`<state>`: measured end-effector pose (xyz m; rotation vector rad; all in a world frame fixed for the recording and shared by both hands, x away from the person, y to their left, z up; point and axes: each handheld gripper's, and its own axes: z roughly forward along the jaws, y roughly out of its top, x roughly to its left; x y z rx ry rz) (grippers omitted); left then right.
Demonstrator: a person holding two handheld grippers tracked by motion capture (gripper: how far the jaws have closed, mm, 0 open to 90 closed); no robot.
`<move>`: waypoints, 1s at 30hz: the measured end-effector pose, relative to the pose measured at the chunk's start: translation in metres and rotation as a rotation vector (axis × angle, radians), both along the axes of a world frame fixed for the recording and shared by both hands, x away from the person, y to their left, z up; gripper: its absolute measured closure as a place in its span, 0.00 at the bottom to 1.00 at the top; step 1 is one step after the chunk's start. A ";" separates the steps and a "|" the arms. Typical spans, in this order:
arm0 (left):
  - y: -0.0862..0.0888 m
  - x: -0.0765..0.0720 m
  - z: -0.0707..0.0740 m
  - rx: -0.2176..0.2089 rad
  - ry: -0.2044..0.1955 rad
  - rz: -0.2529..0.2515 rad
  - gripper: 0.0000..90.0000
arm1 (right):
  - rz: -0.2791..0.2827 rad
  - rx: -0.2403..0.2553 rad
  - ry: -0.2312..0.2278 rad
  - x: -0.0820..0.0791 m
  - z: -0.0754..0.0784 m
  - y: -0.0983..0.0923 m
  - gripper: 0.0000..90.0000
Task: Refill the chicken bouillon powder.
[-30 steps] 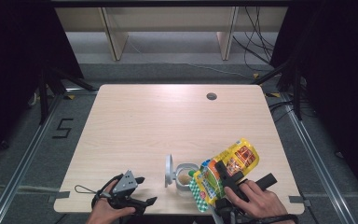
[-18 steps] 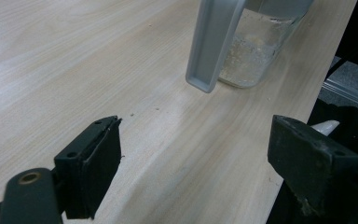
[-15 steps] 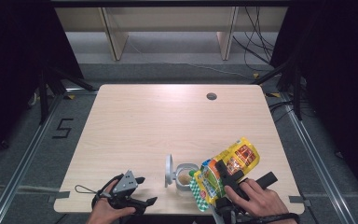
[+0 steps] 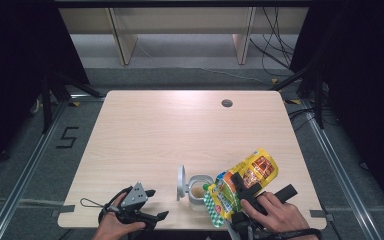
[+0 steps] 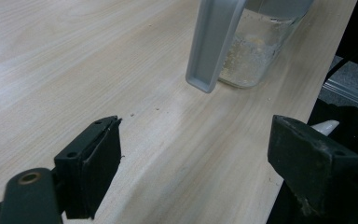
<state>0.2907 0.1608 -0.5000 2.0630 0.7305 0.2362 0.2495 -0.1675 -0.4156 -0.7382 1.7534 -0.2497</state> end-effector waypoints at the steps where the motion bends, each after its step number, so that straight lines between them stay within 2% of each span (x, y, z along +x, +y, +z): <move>1: 0.000 0.000 0.000 -0.001 0.000 0.000 0.19 | -0.011 0.005 0.012 0.000 -0.001 0.000 0.69; 2: 0.000 0.000 0.000 -0.002 -0.001 0.001 0.19 | -0.018 0.024 0.003 -0.001 -0.002 0.000 0.69; 3: 0.000 0.000 0.000 0.004 -0.002 0.000 0.19 | 0.001 -0.005 -0.001 0.000 -0.001 0.000 0.69; 4: 0.000 0.000 0.000 0.004 -0.002 0.000 0.19 | -0.018 0.023 0.009 -0.001 -0.003 0.000 0.69; 5: 0.000 0.000 0.000 0.000 -0.001 0.000 0.19 | 0.000 -0.006 0.006 0.000 -0.001 0.000 0.69; 6: 0.000 0.000 0.000 0.006 -0.001 -0.001 0.19 | -0.002 -0.004 0.007 0.000 -0.001 0.000 0.69; 7: 0.000 0.000 0.000 0.002 -0.001 -0.001 0.19 | -0.022 0.023 0.013 -0.001 -0.003 -0.001 0.69; 8: 0.000 0.000 0.000 -0.002 0.000 -0.001 0.19 | -0.024 0.022 0.013 -0.001 -0.002 -0.001 0.69; 9: 0.000 0.000 0.000 -0.002 -0.001 0.000 0.19 | -0.006 -0.006 0.009 0.000 0.000 0.000 0.69; 13: 0.000 0.000 0.000 -0.001 -0.001 -0.001 0.19 | -0.014 0.006 0.007 0.000 0.000 -0.001 0.69; 14: 0.000 0.000 0.000 0.000 -0.001 0.000 0.19 | -0.021 0.002 0.022 0.000 0.000 -0.001 0.69; 15: 0.000 0.000 0.000 0.009 -0.002 -0.001 0.19 | -0.014 0.007 0.012 0.000 0.000 -0.002 0.69; 16: 0.000 0.000 0.000 0.008 -0.002 -0.001 0.19 | -0.022 0.002 0.028 0.000 0.000 -0.001 0.69; 17: 0.000 0.000 0.000 0.001 0.000 0.000 0.19 | -0.015 0.005 0.010 0.000 0.000 -0.002 0.69; 25: 0.000 0.000 0.000 0.002 -0.008 0.003 0.19 | -0.015 0.002 0.014 0.000 -0.001 -0.001 0.69; 28: 0.001 0.001 0.000 0.007 -0.018 -0.015 0.19 | -0.015 0.000 0.015 0.000 -0.001 -0.001 0.69; 29: 0.000 0.000 0.000 -0.001 0.001 -0.001 0.19 | -0.016 0.000 0.016 0.000 -0.001 -0.001 0.69; 30: 0.000 0.000 0.000 -0.001 0.000 -0.002 0.19 | -0.023 -0.001 0.024 0.000 0.000 -0.001 0.69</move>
